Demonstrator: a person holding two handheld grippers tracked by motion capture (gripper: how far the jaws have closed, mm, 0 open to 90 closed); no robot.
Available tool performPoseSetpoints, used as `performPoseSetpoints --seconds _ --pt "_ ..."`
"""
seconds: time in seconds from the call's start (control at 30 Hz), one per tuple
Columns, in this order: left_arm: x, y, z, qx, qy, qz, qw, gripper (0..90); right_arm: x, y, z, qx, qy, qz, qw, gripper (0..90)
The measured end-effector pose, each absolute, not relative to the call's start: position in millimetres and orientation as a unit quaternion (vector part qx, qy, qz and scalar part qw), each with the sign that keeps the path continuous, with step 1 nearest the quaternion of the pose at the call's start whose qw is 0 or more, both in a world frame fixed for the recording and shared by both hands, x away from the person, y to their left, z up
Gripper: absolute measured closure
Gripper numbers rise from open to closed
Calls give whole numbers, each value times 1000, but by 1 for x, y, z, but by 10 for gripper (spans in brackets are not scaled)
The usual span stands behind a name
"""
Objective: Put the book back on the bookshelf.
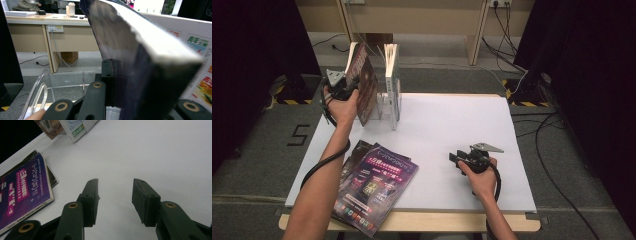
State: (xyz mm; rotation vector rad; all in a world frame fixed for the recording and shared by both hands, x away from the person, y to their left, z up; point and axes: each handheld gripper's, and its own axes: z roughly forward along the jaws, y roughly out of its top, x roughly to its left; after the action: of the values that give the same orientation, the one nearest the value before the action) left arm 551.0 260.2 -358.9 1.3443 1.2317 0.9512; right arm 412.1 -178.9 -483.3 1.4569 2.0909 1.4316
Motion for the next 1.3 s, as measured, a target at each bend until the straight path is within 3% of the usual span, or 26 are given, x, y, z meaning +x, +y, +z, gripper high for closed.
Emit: performPoseSetpoints --seconds 0.4,0.8,1.3 --pt "560 258 -363 565 510 406 507 827 413 -180 -485 490 715 486 111 568" --pt "555 270 -366 569 522 384 506 735 412 -178 -484 489 717 485 109 568" --pt "554 282 -364 571 524 387 500 789 412 -178 -485 491 716 484 108 568"
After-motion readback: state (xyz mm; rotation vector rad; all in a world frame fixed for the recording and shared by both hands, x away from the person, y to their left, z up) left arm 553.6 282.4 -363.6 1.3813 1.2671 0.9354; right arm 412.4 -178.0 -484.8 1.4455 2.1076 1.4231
